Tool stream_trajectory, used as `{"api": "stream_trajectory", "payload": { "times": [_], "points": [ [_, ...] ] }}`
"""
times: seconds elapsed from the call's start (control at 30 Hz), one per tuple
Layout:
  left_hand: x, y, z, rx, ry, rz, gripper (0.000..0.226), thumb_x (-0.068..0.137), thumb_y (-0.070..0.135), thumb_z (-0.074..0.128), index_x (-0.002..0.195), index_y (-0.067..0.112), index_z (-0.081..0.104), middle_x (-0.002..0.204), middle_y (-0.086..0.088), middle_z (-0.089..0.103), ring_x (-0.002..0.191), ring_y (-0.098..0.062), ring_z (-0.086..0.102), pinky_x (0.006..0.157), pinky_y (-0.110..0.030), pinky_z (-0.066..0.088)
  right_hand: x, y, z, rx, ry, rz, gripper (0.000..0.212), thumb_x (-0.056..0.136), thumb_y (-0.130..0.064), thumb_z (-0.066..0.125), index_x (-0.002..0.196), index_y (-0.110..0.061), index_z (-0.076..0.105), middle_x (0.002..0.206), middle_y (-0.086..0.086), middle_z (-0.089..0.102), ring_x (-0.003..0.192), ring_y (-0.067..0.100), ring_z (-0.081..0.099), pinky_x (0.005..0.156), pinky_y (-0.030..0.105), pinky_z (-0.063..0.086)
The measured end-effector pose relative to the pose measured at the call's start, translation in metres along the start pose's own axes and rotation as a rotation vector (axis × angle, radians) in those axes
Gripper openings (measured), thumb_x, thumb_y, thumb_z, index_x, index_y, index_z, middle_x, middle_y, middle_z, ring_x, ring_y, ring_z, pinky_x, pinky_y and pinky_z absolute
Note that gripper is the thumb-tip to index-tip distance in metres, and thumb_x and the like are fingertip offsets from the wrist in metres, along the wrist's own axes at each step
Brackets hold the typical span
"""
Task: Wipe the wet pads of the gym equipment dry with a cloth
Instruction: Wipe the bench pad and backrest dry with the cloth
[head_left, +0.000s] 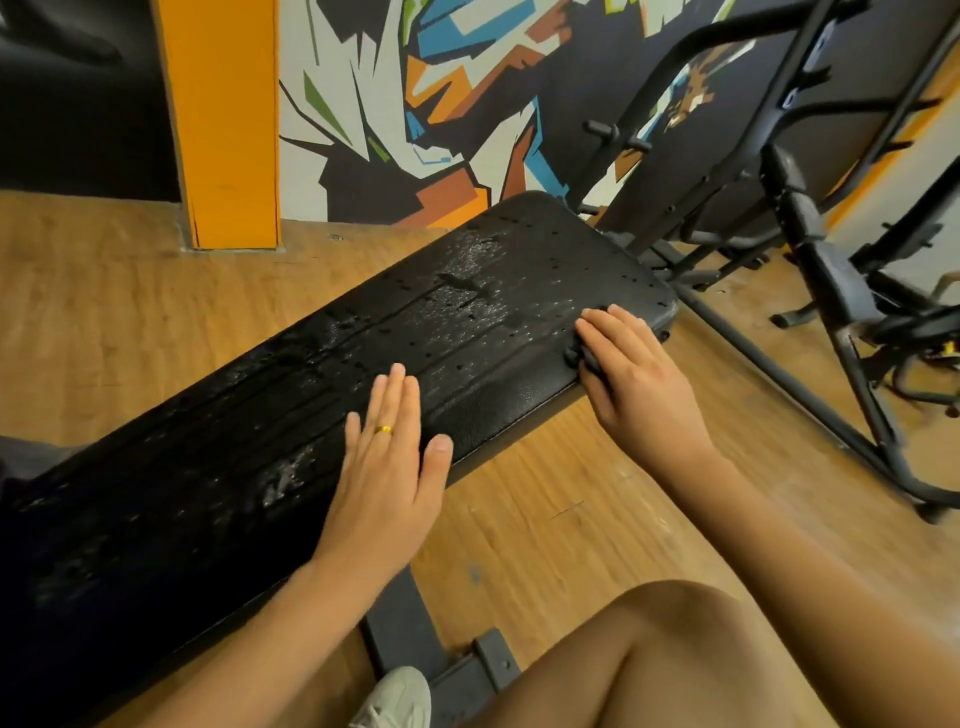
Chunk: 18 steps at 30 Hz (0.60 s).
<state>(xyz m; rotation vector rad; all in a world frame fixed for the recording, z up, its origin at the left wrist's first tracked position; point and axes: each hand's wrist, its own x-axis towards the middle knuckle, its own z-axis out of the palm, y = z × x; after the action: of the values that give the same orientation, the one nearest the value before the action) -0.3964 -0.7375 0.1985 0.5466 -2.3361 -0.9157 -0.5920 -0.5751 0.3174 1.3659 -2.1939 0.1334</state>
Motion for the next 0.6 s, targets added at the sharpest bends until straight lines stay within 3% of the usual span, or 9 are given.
{"api": "stream_trajectory", "payload": {
  "times": [0.17,0.4,0.6],
  "points": [
    [0.049,0.011,0.027,0.212,-0.081,-0.002,0.077,0.096,0.057,-0.006,0.161,0.015,-0.005,0.168,0.000,-0.013,0.154,-0.012,-0.017,0.126,-0.049,-0.004,0.011,0.025,-0.008,-0.030,0.011,0.129,0.052,0.098,-0.026,0.052,0.147,-0.009,0.050,0.150,0.009,0.049,0.144,0.027,0.038,0.121,0.040,0.030],
    [0.047,0.005,0.034,0.226,-0.046,0.010,0.073,0.098,0.058,-0.005,0.159,0.018,-0.006,0.168,0.003,-0.011,0.154,-0.010,-0.013,0.126,-0.042,-0.003,0.012,0.035,-0.012,-0.008,-0.022,0.140,0.052,0.100,-0.027,0.053,0.149,-0.009,0.047,0.152,0.008,0.046,0.146,0.027,0.035,0.123,0.042,0.028],
    [0.047,0.005,0.035,0.223,-0.040,0.010,0.073,0.098,0.058,-0.007,0.159,0.018,-0.007,0.167,0.003,-0.013,0.154,-0.009,-0.014,0.125,-0.041,-0.004,0.049,0.051,-0.018,-0.015,-0.119,0.092,0.049,0.101,-0.030,0.049,0.145,-0.008,0.051,0.147,0.009,0.052,0.138,0.026,0.044,0.118,0.038,0.032]
  ]
}}
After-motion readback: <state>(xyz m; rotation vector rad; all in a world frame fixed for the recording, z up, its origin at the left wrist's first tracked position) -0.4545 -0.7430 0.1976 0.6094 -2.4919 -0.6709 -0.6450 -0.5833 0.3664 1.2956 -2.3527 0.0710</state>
